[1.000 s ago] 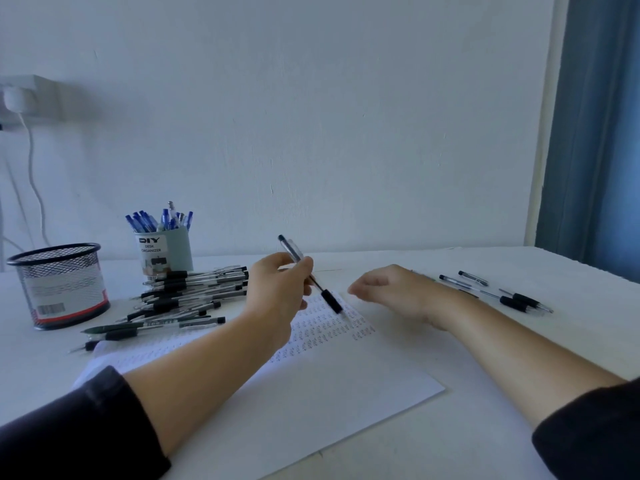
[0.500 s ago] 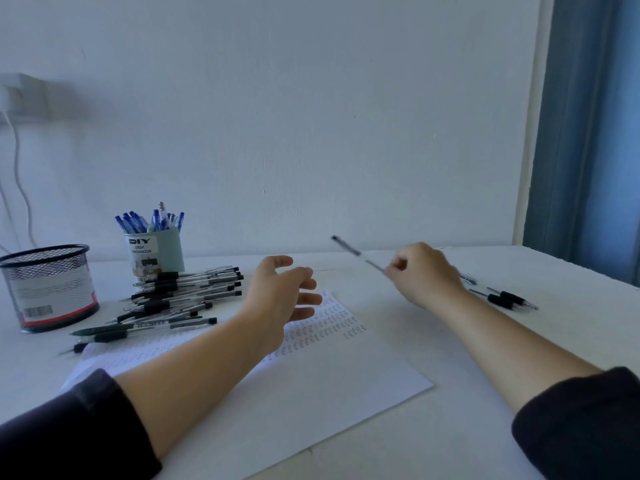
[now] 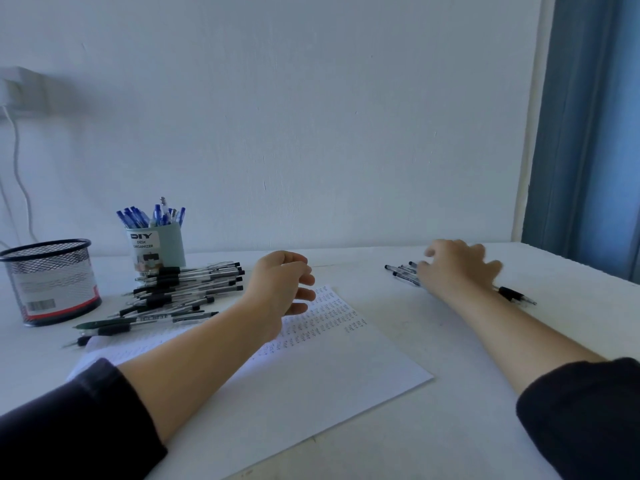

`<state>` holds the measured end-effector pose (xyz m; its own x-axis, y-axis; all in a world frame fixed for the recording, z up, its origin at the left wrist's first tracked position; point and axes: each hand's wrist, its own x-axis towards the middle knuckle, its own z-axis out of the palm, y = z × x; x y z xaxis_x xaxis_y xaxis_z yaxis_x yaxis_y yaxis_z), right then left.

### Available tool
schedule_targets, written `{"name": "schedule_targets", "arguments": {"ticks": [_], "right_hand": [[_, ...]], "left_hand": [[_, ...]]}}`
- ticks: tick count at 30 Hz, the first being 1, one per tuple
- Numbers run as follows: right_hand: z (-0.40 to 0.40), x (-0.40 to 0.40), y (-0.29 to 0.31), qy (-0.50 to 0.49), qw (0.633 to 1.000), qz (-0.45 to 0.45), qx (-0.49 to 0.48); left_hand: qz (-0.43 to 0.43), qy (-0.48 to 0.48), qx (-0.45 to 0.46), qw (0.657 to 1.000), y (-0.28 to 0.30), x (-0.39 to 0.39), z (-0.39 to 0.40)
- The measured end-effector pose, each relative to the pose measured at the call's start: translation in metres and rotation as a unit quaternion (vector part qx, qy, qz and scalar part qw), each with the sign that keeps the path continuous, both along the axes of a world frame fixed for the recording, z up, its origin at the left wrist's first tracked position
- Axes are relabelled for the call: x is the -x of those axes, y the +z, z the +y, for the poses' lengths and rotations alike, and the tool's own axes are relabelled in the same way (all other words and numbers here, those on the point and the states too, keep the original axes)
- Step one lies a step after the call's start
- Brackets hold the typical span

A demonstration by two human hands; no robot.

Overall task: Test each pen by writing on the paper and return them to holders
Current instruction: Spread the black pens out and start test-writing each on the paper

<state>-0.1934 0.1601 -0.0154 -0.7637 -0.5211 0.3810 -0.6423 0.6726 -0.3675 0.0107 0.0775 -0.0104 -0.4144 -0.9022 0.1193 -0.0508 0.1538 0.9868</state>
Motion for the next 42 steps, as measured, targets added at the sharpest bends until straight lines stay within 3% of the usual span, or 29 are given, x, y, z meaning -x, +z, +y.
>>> {"name": "schedule_targets", "arguments": {"ticks": [3, 6, 8, 11, 13, 16, 17, 18, 26, 32, 36, 42], "right_hand": [[-0.009, -0.024, -0.001, 0.216, 0.974, -0.029, 0.067], [-0.019, -0.048, -0.007, 0.375, 0.918, -0.130, 0.014], [-0.027, -0.055, -0.012, 0.406, 0.899, -0.151, -0.070], [-0.033, -0.052, -0.016, 0.399, 0.896, -0.109, -0.162], [-0.033, -0.051, -0.014, 0.412, 0.887, -0.130, -0.163], [-0.034, -0.051, -0.013, 0.432, 0.874, -0.150, -0.164], [-0.035, -0.051, -0.013, 0.433, 0.873, -0.153, -0.164], [-0.035, -0.051, -0.013, 0.436, 0.872, -0.153, -0.164], [-0.034, -0.053, -0.016, 0.431, 0.878, -0.135, -0.158], [-0.034, -0.053, -0.016, 0.430, 0.879, -0.140, -0.149], [-0.029, -0.049, -0.015, 0.402, 0.894, -0.112, -0.162], [-0.015, -0.047, -0.005, 0.377, 0.902, -0.115, -0.177]], "left_hand": [[-0.037, -0.036, 0.010, 0.999, 0.009, -0.006, -0.007], [-0.091, -0.078, 0.057, 0.991, 0.023, -0.018, -0.018], [-0.135, -0.094, 0.095, 0.982, 0.032, -0.030, -0.028], [-0.262, -0.093, 0.151, 0.949, 0.041, -0.053, -0.045], [-0.436, -0.089, 0.200, 0.873, 0.047, -0.078, -0.055], [-0.695, -0.074, 0.222, 0.680, 0.051, -0.118, -0.060], [-0.732, -0.065, 0.212, 0.644, 0.049, -0.128, -0.061], [-0.746, -0.053, 0.206, 0.631, 0.046, -0.136, -0.063], [-0.692, -0.023, 0.313, 0.650, 0.024, -0.141, -0.082], [-0.683, -0.001, 0.393, 0.615, 0.016, -0.115, -0.083], [-0.665, -0.017, 0.413, 0.622, 0.018, -0.090, -0.085], [-0.693, -0.031, 0.392, 0.605, 0.021, -0.059, -0.086]]}}
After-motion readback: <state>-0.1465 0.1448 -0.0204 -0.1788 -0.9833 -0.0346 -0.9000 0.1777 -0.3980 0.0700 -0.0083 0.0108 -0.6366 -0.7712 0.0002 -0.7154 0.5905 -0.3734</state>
